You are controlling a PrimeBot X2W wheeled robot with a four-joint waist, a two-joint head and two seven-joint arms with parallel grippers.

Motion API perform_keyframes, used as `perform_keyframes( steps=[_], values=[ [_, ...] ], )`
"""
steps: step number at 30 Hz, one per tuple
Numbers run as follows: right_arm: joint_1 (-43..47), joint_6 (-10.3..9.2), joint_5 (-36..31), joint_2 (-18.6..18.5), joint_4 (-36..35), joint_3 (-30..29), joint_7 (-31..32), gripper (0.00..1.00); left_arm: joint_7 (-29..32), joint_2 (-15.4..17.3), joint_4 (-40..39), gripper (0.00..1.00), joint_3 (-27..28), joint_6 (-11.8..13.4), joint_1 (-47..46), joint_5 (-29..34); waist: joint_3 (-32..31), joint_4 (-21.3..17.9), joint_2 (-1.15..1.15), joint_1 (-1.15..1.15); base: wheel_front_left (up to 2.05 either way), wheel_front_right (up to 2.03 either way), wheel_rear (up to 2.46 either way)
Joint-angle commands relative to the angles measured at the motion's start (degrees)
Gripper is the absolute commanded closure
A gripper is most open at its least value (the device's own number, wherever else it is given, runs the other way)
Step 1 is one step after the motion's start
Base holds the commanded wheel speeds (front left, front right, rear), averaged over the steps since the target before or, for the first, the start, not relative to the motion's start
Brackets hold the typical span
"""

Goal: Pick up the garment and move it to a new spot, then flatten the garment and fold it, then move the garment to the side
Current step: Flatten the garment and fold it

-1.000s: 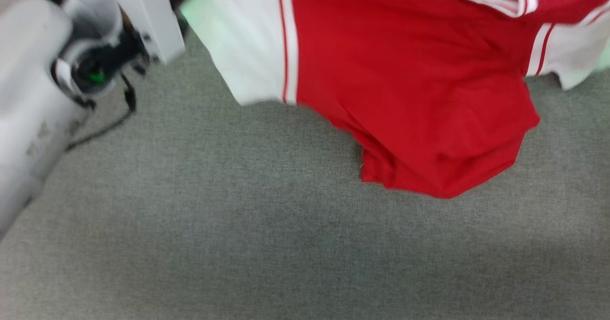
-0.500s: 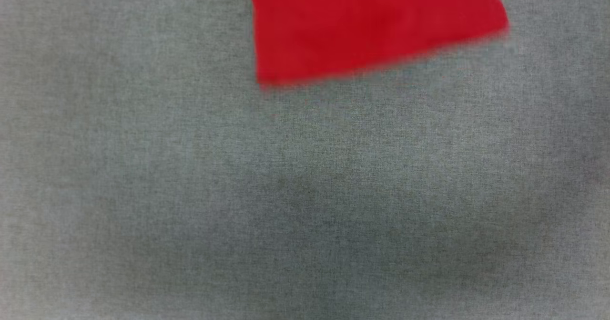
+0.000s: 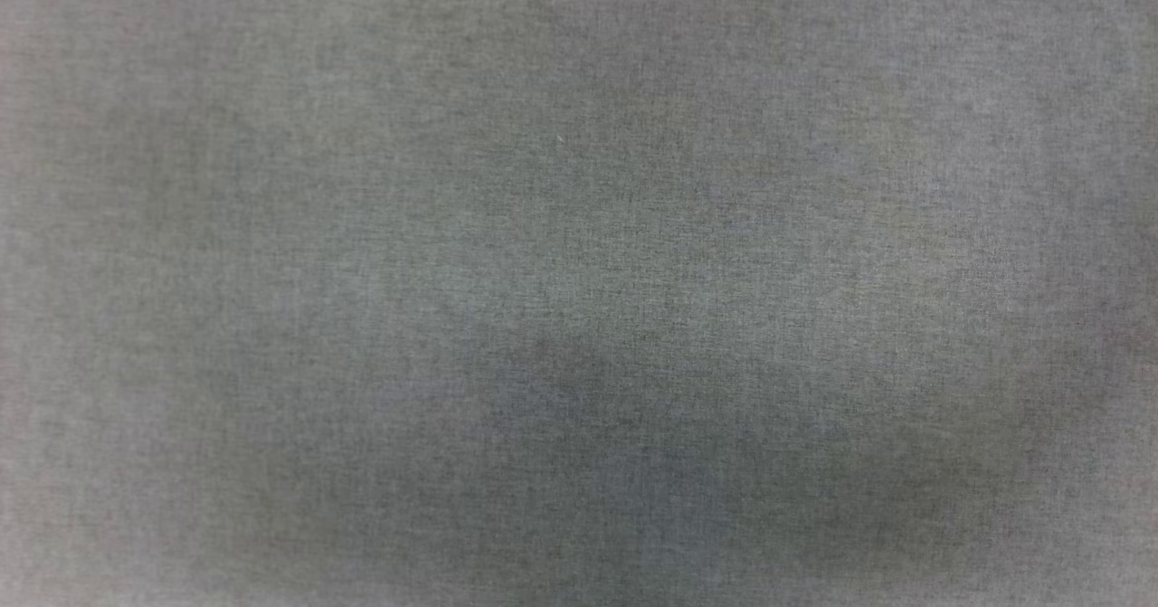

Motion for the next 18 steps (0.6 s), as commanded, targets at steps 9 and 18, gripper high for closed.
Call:
perform_keyframes(
  steps=[9,18],
  values=[
    [21.6,-0.16,7.7,-7.1,-12.4,4.6,5.3,1.00,-0.3,2.1,-11.9,1.00,-3.4,0.2,21.2,-7.8,-3.5,0.9,0.00,0.00,0.00,0.00,0.00],
    [48.1,-0.16,14.5,-11.2,-29.5,0.8,17.4,1.00,-0.3,10.0,-29.5,1.00,-7.6,0.2,45.0,-14.4,-8.8,1.1,0.00,0.00,0.00,0.00,0.00]
  ],
)
